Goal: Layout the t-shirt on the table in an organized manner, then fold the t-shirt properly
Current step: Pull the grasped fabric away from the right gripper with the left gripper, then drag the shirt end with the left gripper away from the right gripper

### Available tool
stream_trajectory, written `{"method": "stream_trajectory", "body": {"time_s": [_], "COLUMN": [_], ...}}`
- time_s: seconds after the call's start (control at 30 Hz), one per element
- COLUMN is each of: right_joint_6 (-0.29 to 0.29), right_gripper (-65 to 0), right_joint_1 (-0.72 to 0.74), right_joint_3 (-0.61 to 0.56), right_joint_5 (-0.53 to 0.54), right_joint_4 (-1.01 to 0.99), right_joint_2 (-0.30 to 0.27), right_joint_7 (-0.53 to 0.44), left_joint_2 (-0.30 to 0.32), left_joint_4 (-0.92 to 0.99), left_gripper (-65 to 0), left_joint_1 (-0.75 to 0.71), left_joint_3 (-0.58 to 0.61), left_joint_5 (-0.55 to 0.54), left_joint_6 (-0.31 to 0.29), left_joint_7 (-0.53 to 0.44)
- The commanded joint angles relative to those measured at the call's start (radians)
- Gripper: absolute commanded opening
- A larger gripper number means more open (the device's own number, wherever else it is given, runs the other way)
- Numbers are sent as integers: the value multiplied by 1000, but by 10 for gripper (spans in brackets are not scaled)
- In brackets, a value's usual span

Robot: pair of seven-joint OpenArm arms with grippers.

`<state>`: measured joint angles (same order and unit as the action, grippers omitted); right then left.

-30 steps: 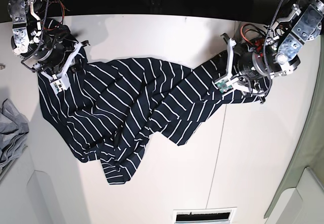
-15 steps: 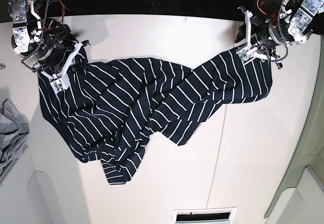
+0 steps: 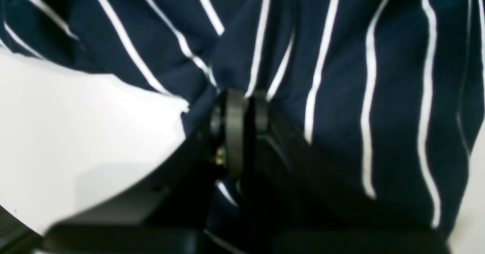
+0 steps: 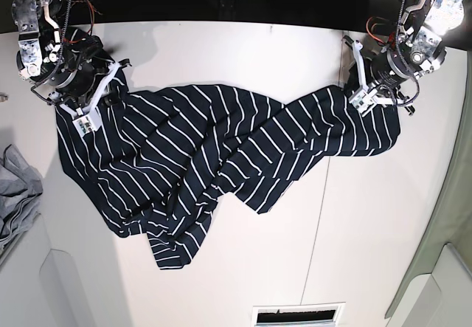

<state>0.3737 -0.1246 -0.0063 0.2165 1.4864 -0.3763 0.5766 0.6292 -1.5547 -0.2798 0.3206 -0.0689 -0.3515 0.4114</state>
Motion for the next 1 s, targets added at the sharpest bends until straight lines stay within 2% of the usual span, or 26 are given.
{"method": "stream_trajectory", "body": {"time_s": [0.0, 0.03, 0.2, 0.3, 0.4, 0.57, 0.7, 0.8, 0.93, 0.97], "right_joint_6": [-3, -3, -3, -3, -3, -3, -3, -3, -3, -3], "right_gripper": [-650, -650, -650, -650, -650, -650, -650, -650, -650, -650], "right_joint_1": [0, 0, 0, 0, 1, 0, 0, 0, 0, 0], "right_joint_3": [3, 3, 3, 3, 3, 3, 3, 3, 3, 3], "right_joint_5": [-10, -10, -11, -10, -11, -11, -11, -11, -11, -11], "right_joint_4": [4, 4, 4, 4, 4, 2, 2, 2, 2, 2], "right_joint_2": [-8, -8, -8, -8, -8, -8, -8, -8, 0, 5], "right_joint_7": [23, 23, 23, 23, 22, 23, 22, 23, 23, 23], "left_joint_2": [19, 28, 134, 187, 205, 200, 147, 62, -66, -96], "left_joint_4": [-2, -6, -163, -318, -429, -420, -269, -76, 239, 320], "left_gripper": [-650, -650, -650, -650, -650, -650, -650, -650, -650, -613], "left_joint_1": [0, 0, -6, 11, 70, 250, 447, 615, 814, 852], "left_joint_3": [-3, -3, -3, -6, -23, -27, -27, -27, -26, -26], "left_joint_5": [24, 29, 18, 28, 28, 15, -1, -9, -81, -99], "left_joint_6": [3, 5, 124, 124, 124, 118, 35, -26, -109, -110], "left_joint_7": [34, 34, 42, 66, 92, 38, -55, -105, -117, -118]}}
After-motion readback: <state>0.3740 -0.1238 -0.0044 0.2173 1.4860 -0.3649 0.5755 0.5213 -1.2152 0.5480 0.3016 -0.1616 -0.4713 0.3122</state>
